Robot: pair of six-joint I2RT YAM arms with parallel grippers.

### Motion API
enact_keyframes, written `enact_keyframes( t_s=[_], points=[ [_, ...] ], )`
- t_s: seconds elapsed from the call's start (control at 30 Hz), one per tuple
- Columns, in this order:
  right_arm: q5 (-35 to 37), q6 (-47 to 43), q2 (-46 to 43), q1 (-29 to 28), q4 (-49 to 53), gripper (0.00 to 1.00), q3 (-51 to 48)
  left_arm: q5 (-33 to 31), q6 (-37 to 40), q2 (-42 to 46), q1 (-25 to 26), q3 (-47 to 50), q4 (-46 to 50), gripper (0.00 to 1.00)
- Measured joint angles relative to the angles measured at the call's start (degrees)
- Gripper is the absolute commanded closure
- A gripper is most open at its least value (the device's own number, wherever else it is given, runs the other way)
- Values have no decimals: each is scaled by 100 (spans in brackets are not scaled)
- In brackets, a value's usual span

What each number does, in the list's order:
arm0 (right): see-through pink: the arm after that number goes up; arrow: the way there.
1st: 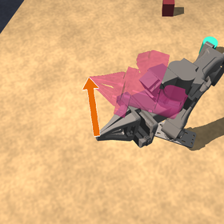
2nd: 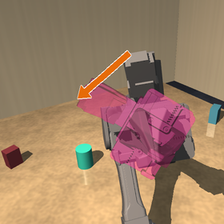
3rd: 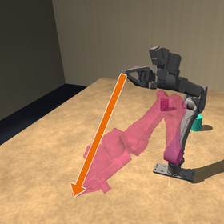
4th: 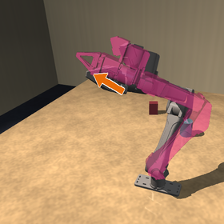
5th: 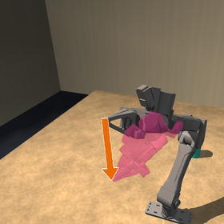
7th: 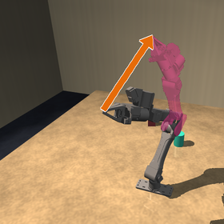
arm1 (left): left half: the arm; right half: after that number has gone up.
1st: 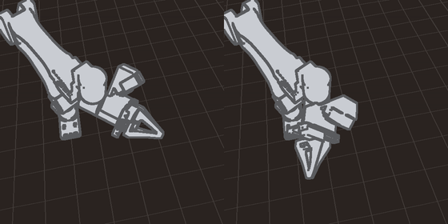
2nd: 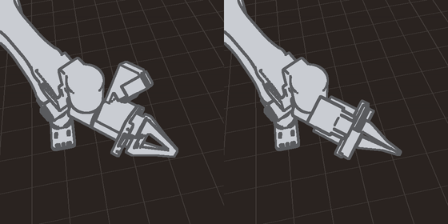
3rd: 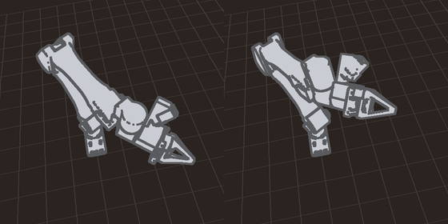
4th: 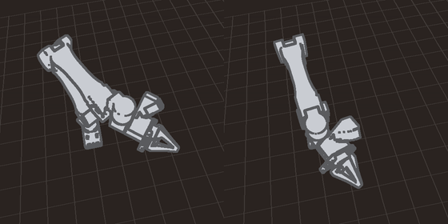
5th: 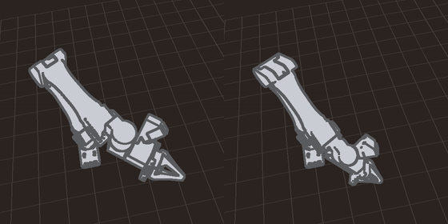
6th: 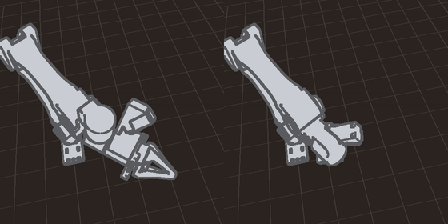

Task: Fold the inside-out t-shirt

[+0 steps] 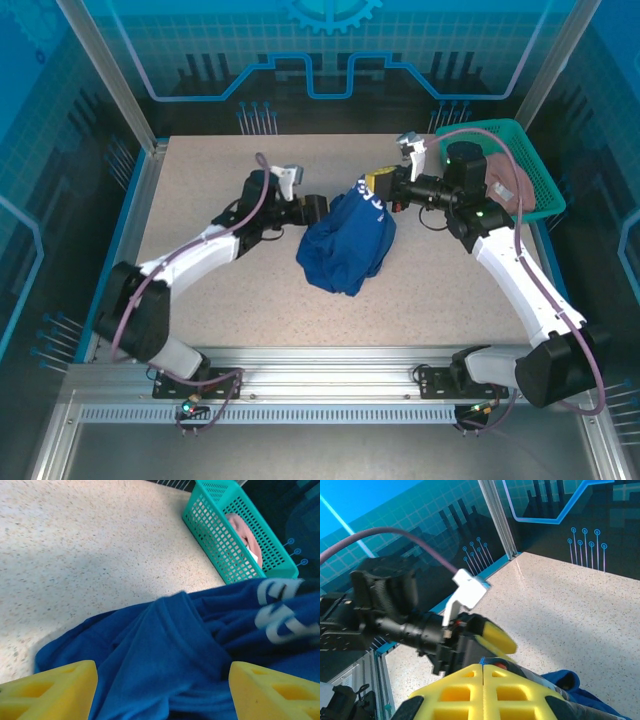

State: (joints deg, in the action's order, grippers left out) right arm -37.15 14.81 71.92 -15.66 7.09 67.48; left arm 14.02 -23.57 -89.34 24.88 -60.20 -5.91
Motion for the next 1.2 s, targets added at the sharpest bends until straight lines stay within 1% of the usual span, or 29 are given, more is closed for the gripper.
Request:
enact_keyframes(
  t_s=[0.1,0.17,0.2,0.27,0.33,0.37,0.4,0.47,0.53,0.6,0.73,0.83,0.93,1.03,1.1,1.2],
  points=[
    [-2,-35,-2,0,4,100,0,190,17,-643,4,-584,186,31],
    [-2,-55,-2,0,4,100,0,380,13,-1014,4,-907,332,38],
    [-2,-57,-2,0,9,100,0,505,13,-1185,7,-1056,393,46],
    [2,-79,-4,0,22,100,0,828,-39,-1510,9,-1303,483,67],
    [9,-96,-4,13,44,100,0,1117,-122,-1711,2,-1399,514,84],
    [24,-118,-15,35,76,100,0,1257,-195,-1757,-13,-1397,533,91],
    [50,-140,-33,61,138,100,0,1338,-258,-1759,-31,-1392,546,94],
    [122,-184,-101,133,284,100,0,1534,-387,-1714,-118,-1377,463,98],
    [286,-203,-251,234,461,100,-13,1700,-511,-1504,-299,-1200,199,100],
    [439,-205,-461,330,586,100,-90,1875,-730,-1082,-610,-887,-85,100],
    [859,-203,-1132,446,785,100,-514,2168,-1576,74,-1502,-168,-1292,100],
    [1073,-201,-1499,446,837,100,-800,2291,-2205,522,-1882,0,-2214,100],
    [1259,-201,-1703,446,826,100,-1121,2380,-2616,678,-1923,33,-2750,100],
    [1392,-225,-1698,341,809,100,-1410,2426,-2820,726,-1882,72,-2920,100],
    [1543,-260,-1635,142,798,100,-1545,2439,-2905,734,-1864,85,-2938,100],
    [1915,-308,-1392,-308,745,100,-1810,2433,-2949,748,-1792,81,-2894,100]
  ],
)
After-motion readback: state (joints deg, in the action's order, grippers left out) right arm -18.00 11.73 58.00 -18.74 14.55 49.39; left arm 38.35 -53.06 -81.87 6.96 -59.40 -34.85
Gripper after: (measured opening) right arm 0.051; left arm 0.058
